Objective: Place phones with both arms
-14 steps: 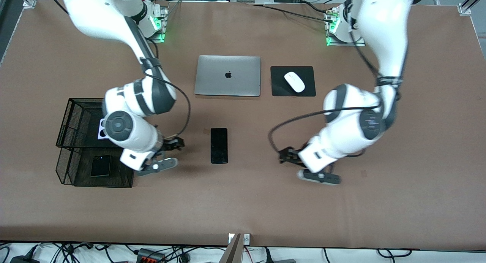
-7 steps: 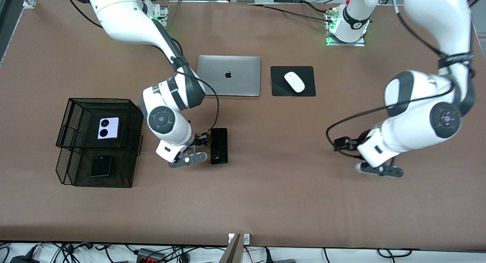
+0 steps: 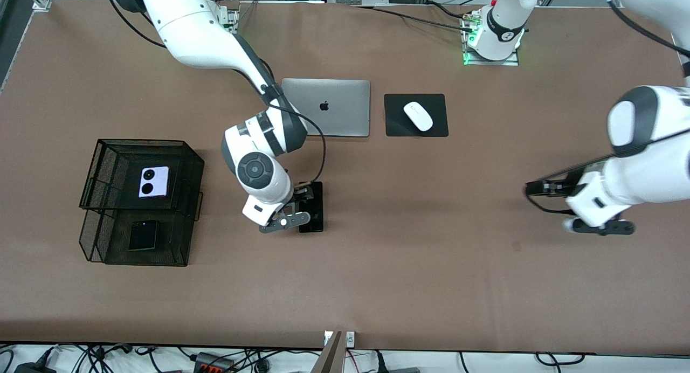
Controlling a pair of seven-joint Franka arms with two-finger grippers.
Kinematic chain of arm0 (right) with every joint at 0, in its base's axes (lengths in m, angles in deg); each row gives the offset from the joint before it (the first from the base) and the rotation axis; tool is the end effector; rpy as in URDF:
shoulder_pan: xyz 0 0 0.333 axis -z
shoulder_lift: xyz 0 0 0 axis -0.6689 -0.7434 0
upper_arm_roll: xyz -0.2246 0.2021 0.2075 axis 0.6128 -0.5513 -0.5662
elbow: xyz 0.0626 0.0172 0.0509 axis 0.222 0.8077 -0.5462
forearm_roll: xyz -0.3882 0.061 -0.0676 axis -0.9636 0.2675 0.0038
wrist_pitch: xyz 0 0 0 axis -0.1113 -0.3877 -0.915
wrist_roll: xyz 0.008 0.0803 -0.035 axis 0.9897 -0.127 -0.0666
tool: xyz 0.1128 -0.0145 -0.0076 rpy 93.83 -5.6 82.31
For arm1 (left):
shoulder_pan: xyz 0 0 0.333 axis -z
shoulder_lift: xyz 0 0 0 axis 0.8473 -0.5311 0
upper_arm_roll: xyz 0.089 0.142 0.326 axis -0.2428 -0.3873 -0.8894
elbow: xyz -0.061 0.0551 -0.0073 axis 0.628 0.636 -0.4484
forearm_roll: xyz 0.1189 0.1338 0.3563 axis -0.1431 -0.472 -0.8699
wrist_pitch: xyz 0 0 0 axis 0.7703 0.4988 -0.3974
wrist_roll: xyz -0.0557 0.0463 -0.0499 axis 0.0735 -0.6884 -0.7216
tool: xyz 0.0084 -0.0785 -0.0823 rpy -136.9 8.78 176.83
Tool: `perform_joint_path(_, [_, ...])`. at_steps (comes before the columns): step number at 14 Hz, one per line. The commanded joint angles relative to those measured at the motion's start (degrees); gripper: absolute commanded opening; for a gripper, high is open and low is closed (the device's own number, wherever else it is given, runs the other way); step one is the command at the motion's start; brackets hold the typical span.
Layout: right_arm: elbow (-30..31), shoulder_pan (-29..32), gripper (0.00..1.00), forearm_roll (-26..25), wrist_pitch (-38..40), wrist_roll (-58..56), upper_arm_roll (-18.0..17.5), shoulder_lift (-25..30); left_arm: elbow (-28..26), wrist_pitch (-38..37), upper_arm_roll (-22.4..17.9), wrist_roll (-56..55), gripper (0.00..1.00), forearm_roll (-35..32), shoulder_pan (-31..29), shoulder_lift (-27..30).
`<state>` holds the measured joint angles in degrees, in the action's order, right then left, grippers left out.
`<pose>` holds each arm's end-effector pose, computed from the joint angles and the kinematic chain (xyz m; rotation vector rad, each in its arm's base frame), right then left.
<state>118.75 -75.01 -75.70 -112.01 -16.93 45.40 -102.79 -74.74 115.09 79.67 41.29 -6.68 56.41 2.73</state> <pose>0.6706 0.3940 0.2556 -3.1070 -0.4220 0.0814 0.6884 0.0002 0.4701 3.0338 0.0688 -0.3003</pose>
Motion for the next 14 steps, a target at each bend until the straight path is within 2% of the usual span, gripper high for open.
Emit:
perform_joint_path(1, [-0.03,-1.41,1.0,0.56,-1.03,0.74,0.58,-0.72,-3.54,-3.11,1.23,0.42,1.0,-2.83,-3.67,4.79])
perform_joint_path(3, [-0.12,-1.51,1.0,0.73,-1.21,0.91,0.58,-0.98,-3.28,-4.26,1.23,-0.36,1.0,-5.38,-3.67,6.79])
perform_joint_path(5, [-0.12,-2.29,1.0,0.82,-2.17,3.27,0.58,-1.33,-1.45,-8.55,1.5,-0.63,1.0,-5.65,-3.5,8.65])
perform_joint_path(7, [-0.12,-3.35,1.0,0.73,-3.84,5.73,0.58,-2.03,0.75,-11.64,3.77,-2.82,1.0,-5.04,-3.41,9.44])
perform_joint_path(9, [-0.12,-3.79,1.0,0.82,-3.84,7.23,0.49,-2.48,0.94,-11.65,5.27,-5.54,1.0,-5.48,-3.32,9.62])
perform_joint_path(14, [-0.12,-4.14,1.0,1.08,-6.03,8.73,0.49,-3.79,1.11,-11.65,5.54,-7.31,1.0,-5.31,-2.1,9.45])
